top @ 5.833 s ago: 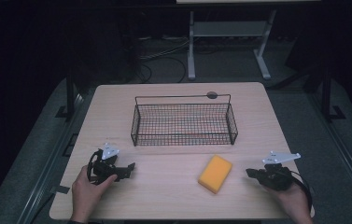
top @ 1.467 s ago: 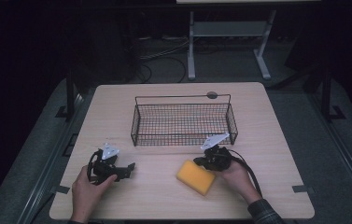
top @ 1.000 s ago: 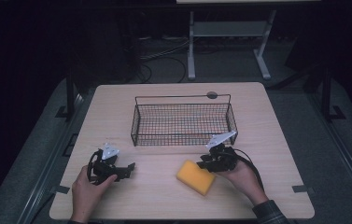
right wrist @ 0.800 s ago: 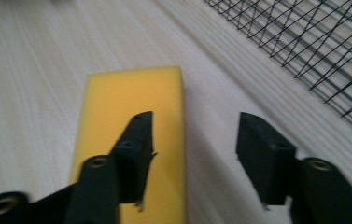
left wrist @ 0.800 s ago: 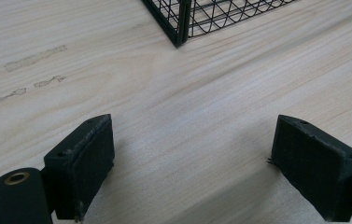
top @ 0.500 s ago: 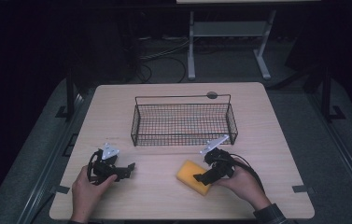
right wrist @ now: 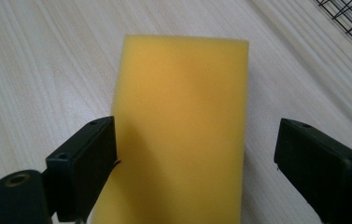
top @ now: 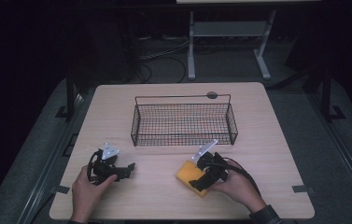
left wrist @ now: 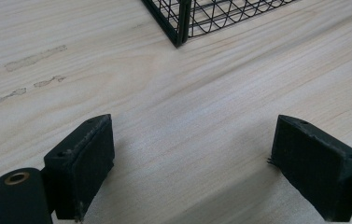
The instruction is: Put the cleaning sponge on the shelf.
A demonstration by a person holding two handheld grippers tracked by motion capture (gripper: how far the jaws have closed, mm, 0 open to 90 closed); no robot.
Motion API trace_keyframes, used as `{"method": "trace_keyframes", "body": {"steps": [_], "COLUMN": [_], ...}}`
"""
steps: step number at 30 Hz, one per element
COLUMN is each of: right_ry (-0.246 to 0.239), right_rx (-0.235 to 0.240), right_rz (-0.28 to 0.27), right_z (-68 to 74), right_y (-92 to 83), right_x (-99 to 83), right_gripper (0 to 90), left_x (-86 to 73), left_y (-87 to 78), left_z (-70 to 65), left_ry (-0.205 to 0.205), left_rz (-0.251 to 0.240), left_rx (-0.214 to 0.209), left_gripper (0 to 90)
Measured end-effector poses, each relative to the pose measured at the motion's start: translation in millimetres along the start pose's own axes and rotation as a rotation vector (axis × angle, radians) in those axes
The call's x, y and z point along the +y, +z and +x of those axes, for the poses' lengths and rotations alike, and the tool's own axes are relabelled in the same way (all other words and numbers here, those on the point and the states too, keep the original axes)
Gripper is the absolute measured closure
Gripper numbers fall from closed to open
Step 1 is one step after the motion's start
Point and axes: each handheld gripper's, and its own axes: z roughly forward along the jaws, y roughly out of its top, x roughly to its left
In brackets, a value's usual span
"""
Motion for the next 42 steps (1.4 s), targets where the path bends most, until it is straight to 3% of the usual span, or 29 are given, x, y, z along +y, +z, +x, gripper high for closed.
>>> {"method": "trace_keyframes", "body": {"steps": [11,27,37,42], "right_ry": [-0.009,-0.036,-0.037,-0.035], "right_rx": [0.006,-0.026,-0.032,-0.029], "right_rz": [0.002,0.076,0.078,0.078], "right_z": [8.0,15.2,14.8,14.0], "right_y": [-1.6,17.8,16.6,15.9], "right_x": [4.3,3.8,3.3,2.9], "right_gripper": [10.6,10.1,21.1,22.3], "left_x": [0.0,0.0,0.0,0.0], "left_y": [0.0,-0.1,0.0,0.0], "left_z": [0.1,0.0,0.0,0.0], "left_ry": [0.001,0.001,0.001,0.001], "left_rz": [0.0,0.001,0.0,0.0], "left_rx": [0.0,0.0,0.0,0.0], "left_gripper": [12.5,12.5,12.5,12.5]}}
